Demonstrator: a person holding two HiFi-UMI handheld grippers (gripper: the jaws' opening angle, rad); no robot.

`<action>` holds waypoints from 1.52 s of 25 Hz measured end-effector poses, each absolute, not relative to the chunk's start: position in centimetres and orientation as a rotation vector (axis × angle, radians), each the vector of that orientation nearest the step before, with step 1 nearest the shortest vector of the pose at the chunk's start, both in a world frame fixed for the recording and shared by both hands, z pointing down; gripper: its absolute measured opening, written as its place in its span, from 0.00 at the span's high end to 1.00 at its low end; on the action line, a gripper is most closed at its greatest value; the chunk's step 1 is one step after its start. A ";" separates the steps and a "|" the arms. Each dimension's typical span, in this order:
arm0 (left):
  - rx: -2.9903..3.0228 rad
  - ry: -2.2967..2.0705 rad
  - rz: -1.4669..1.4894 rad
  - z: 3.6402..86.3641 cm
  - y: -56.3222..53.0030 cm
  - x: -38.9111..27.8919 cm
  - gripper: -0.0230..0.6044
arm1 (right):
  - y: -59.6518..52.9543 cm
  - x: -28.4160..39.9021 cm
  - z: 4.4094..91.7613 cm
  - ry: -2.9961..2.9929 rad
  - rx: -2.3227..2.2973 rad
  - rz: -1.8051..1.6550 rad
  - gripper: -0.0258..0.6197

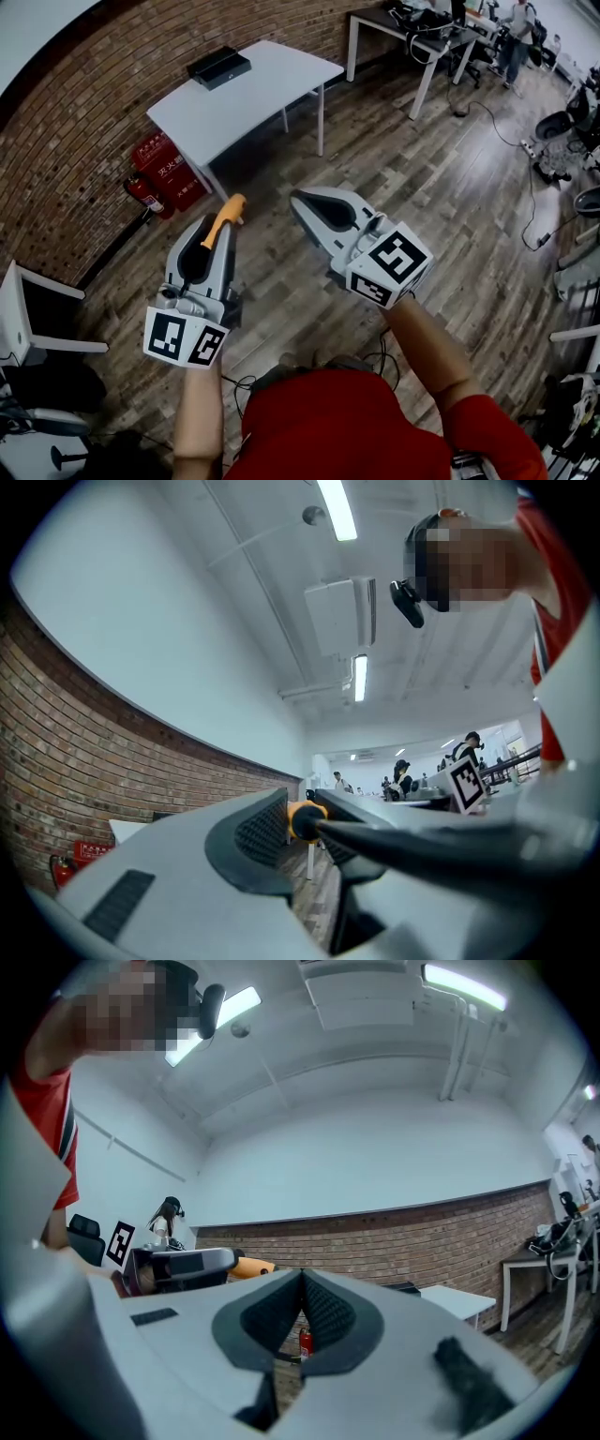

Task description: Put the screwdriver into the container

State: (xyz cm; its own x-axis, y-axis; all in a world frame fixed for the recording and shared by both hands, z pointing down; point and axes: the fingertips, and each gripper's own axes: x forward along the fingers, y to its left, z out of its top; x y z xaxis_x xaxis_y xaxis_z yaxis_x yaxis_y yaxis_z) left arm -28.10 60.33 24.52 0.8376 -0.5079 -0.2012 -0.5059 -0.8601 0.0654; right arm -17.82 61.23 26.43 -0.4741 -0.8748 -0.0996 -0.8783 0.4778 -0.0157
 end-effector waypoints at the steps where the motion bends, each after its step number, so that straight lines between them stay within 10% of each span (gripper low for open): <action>1: 3.004 -0.829 -0.331 24.5 60.3 -27.7 0.81 | 61.2 -17.4 26.4 2.620 -1.556 0.060 0.91; 38: 3.049 -0.833 -0.383 24.8 30.9 -23.7 0.81 | 32.9 -12.7 27.2 2.638 -1.620 0.060 0.91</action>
